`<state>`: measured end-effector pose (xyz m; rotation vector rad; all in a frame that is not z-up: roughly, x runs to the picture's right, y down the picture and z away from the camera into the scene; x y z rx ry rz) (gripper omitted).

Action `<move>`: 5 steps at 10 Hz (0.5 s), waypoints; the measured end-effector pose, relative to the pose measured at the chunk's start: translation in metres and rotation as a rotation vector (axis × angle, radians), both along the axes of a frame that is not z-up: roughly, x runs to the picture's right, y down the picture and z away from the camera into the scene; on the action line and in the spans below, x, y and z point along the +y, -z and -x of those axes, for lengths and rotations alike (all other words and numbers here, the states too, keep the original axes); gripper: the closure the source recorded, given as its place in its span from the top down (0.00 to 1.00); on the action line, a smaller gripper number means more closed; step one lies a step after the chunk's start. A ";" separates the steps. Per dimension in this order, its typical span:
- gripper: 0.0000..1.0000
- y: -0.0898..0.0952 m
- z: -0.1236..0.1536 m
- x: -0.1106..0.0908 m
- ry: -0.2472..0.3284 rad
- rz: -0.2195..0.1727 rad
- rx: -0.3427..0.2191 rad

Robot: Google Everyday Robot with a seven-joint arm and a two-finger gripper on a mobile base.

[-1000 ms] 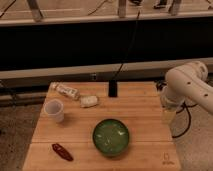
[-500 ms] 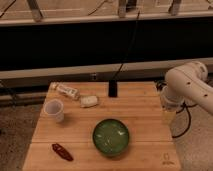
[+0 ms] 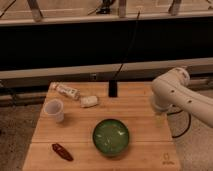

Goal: Pick up the ceramic bowl

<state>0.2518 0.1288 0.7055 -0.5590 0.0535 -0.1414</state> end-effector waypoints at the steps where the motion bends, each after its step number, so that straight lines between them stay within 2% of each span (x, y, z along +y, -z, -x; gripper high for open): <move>1: 0.80 -0.003 0.002 0.004 0.034 0.000 -0.009; 3: 0.80 -0.011 0.020 0.011 0.125 0.000 -0.038; 5: 0.80 -0.014 0.023 0.014 0.182 -0.002 -0.047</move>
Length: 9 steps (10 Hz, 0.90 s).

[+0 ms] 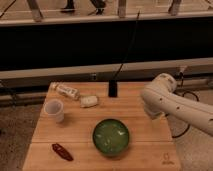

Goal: Pick up the ceramic bowl

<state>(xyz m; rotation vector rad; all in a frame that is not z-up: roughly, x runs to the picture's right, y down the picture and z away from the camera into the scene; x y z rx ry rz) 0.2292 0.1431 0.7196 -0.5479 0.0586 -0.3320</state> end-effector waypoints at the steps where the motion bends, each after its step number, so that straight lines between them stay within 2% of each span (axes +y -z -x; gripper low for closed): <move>1: 0.80 -0.002 0.001 0.003 0.037 0.002 -0.009; 3: 0.80 -0.009 0.015 0.008 0.124 0.006 -0.040; 9: 0.80 -0.017 0.026 0.014 0.258 0.014 -0.096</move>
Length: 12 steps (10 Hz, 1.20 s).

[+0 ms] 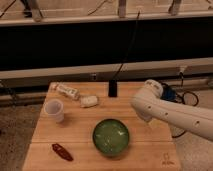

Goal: Pick up the ceramic bowl

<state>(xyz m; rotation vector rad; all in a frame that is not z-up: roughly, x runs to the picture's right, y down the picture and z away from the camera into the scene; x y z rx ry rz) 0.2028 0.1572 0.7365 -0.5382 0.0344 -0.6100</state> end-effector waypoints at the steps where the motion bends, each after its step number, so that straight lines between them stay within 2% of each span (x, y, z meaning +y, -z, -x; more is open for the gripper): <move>1: 0.80 -0.002 0.003 0.000 0.021 0.001 -0.010; 12: 0.80 -0.009 0.018 0.007 0.179 0.033 -0.111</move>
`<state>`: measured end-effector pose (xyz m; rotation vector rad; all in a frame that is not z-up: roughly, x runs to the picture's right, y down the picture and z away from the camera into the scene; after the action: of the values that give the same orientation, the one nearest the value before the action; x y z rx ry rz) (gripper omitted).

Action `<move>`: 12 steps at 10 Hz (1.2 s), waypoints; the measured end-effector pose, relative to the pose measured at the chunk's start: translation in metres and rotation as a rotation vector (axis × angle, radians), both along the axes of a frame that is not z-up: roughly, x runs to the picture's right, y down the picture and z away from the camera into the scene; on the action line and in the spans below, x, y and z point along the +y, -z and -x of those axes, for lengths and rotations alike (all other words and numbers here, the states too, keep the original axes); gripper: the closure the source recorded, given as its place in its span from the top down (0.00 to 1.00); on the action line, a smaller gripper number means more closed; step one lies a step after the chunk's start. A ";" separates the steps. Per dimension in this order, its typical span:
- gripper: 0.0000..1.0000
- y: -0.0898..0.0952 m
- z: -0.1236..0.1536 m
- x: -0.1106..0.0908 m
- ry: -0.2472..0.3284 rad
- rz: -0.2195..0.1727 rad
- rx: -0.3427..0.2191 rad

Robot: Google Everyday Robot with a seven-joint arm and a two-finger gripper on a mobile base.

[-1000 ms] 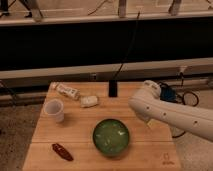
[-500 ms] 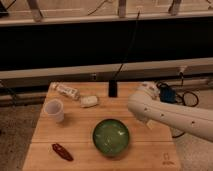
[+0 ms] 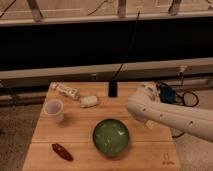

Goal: Pick up the ceramic bowl

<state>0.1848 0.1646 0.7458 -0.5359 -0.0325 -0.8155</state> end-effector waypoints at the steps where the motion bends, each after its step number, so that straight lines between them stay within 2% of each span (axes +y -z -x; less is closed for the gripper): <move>1: 0.80 0.000 0.001 0.000 0.010 0.002 -0.008; 12: 0.80 -0.008 0.016 0.008 0.121 0.043 -0.102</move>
<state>0.1690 0.1723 0.7539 -0.5400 -0.1127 -0.9612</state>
